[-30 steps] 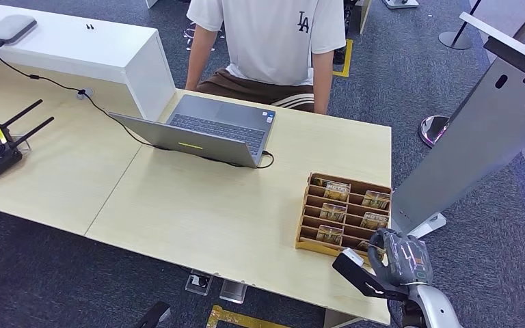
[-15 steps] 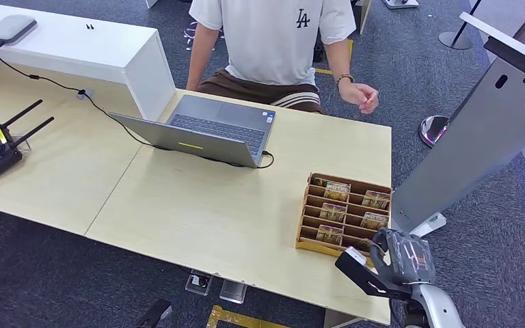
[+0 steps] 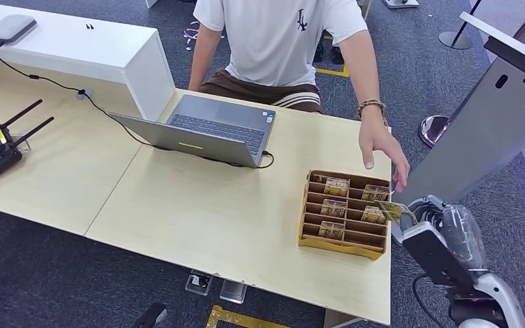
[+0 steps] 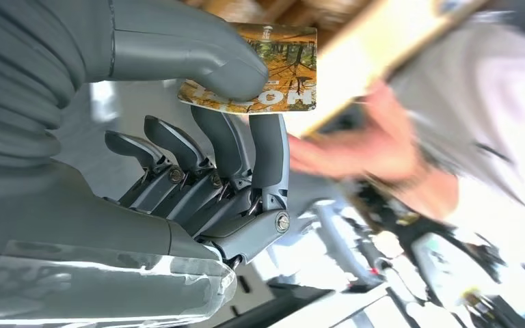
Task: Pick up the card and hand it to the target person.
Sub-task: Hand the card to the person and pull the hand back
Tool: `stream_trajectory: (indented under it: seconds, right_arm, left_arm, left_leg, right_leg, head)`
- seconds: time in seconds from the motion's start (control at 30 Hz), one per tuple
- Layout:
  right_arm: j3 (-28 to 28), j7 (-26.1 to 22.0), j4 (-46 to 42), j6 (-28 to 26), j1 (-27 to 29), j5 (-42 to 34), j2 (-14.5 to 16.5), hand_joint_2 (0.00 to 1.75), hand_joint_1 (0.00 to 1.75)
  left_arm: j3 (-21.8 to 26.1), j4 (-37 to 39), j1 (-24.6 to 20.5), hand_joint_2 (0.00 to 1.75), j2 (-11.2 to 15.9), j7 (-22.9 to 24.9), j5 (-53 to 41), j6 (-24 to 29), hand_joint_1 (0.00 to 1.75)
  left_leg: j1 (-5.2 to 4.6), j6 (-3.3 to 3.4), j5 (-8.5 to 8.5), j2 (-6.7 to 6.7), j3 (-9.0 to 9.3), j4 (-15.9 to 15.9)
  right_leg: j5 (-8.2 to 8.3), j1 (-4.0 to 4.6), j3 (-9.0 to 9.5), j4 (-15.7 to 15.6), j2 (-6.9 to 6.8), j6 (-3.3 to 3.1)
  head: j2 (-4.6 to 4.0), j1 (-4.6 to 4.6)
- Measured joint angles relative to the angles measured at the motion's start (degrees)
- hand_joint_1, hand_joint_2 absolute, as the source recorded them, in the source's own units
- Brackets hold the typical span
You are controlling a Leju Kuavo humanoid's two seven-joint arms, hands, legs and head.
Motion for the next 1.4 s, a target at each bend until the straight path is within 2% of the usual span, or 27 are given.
stream_trajectory:
  seconds: [0.1, 0.2, 1.03, 1.07, 1.1, 1.17, 1.2, 1.27, 1.4]
  right_arm:
    - [-1.26, -2.76, -0.73, 0.77, -0.44, -7.87, 1.08, 1.75, 1.75]
    - [-1.27, -3.82, -0.58, 1.21, -0.74, -10.6, 1.88, 1.75, 1.75]
    - [-0.56, -4.32, 1.16, 1.72, -0.97, -10.06, 2.33, 1.75, 1.75]
    - [-0.46, -4.33, 1.28, 1.79, -1.08, -10.02, 2.36, 1.75, 1.54]
    - [-0.37, -4.33, 1.4, 1.85, -1.18, -9.98, 2.39, 1.75, 1.22]
    - [-0.31, -4.34, 1.53, 1.9, -1.26, -9.94, 2.41, 1.75, 0.43]
    - [-0.36, -4.34, 1.46, 1.88, -1.19, -9.92, 2.39, 1.75, 0.2]
    - [-0.52, -4.32, 1.19, 1.82, -0.98, -9.9, 2.34, 1.75, 0.03]
    - [-0.73, -4.32, 1.05, 1.71, -0.78, -9.89, 2.39, 1.75, 0.0]
  left_arm:
    - [-0.26, -0.09, -0.14, 1.75, -0.13, -0.01, 0.24, 0.1, 0.0]
    - [-0.44, -0.04, -0.29, 1.75, -0.23, -0.08, 0.33, 0.29, 0.0]
    - [-1.85, -0.11, -1.05, 1.75, -0.24, -0.71, 0.65, -0.64, 0.0]
    - [-2.1, -0.1, -1.02, 1.75, -0.18, -0.52, 0.47, -0.86, 0.0]
    - [-2.26, -0.07, -0.99, 1.75, -0.09, -0.36, 0.36, -0.95, 0.0]
    - [-2.0, -0.14, -0.87, 1.75, 0.01, -0.58, 0.68, -0.78, 0.0]
    - [-1.88, -0.15, -0.84, 1.75, 0.04, -0.86, 0.83, -0.66, 0.0]
    - [-1.57, 0.0, -0.89, 1.75, 0.05, -0.94, 1.22, -0.28, 0.0]
    - [-1.11, 0.17, -0.86, 0.0, 0.13, 0.18, 1.9, 0.27, 0.0]
  left_leg:
    - [0.0, -0.01, 0.02, 0.01, 0.02, -0.03]
    - [0.03, -0.01, 0.03, 0.06, 0.08, -0.08]
    - [0.06, -0.01, 0.03, 0.08, 0.14, -0.17]
    - [0.05, -0.01, 0.03, 0.09, 0.12, -0.17]
    - [0.06, -0.01, 0.02, 0.1, 0.11, -0.17]
    - [0.06, -0.01, 0.02, 0.14, 0.1, -0.18]
    - [0.06, -0.01, 0.01, 0.15, 0.1, -0.19]
    - [0.07, -0.01, 0.01, 0.14, 0.09, -0.18]
    - [0.07, -0.02, 0.05, 0.12, 0.07, -0.18]
  right_leg:
    - [0.02, 0.0, 0.01, -0.02, 0.02, -0.01]
    - [0.05, 0.03, 0.07, -0.09, 0.06, -0.01]
    - [0.07, 0.06, 0.16, -0.21, 0.09, -0.01]
    - [0.07, 0.05, 0.14, -0.21, 0.1, -0.01]
    - [0.07, 0.06, 0.13, -0.21, 0.1, -0.01]
    - [0.08, 0.06, 0.11, -0.22, 0.15, -0.02]
    - [0.08, 0.06, 0.1, -0.22, 0.15, -0.02]
    - [0.08, 0.07, 0.1, -0.22, 0.15, -0.02]
    - [0.1, 0.07, 0.05, -0.2, 0.13, -0.03]
  head:
    - [0.0, 0.0]
    - [0.0, 0.0]
    - [0.0, 0.0]
    - [0.0, 0.0]
    - [0.0, 0.0]
    - [0.0, 0.0]
    - [0.0, 0.0]
    - [0.0, 0.0]
    - [0.0, 0.0]
